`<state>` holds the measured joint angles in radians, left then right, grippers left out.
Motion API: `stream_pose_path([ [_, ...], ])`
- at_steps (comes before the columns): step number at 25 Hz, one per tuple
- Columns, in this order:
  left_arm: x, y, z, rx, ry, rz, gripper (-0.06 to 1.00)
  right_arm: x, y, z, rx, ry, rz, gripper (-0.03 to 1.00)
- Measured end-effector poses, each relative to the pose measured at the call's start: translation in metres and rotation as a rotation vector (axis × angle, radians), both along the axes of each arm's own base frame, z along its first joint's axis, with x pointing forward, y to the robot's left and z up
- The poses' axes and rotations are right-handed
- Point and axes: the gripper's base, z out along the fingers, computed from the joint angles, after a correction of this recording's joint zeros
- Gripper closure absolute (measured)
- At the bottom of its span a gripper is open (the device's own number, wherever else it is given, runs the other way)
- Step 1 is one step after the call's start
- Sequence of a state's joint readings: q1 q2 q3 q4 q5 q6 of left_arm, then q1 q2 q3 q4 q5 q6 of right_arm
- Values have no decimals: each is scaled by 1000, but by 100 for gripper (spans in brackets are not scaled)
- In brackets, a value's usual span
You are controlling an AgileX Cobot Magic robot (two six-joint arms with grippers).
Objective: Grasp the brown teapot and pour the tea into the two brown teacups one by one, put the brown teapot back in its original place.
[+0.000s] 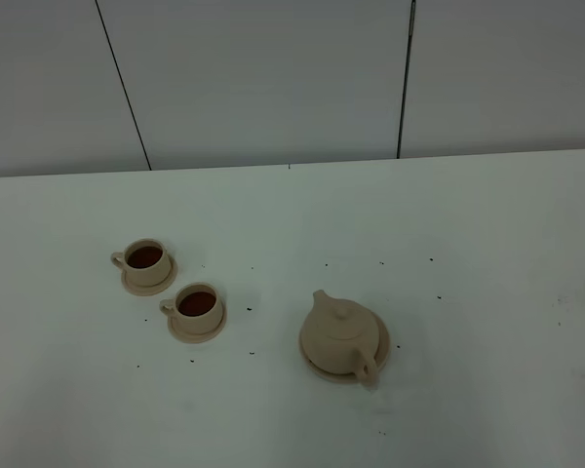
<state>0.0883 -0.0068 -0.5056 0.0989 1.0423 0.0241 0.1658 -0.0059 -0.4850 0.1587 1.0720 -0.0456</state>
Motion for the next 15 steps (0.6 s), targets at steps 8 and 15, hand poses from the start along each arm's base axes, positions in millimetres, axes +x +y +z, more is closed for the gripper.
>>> stream_pose_path([
  [8, 0, 0, 0, 0, 0, 0, 65, 0, 0, 0, -1, 0, 2, 57],
  [15, 0, 0, 0, 0, 0, 0, 65, 0, 0, 0, -2, -1, -1, 57],
])
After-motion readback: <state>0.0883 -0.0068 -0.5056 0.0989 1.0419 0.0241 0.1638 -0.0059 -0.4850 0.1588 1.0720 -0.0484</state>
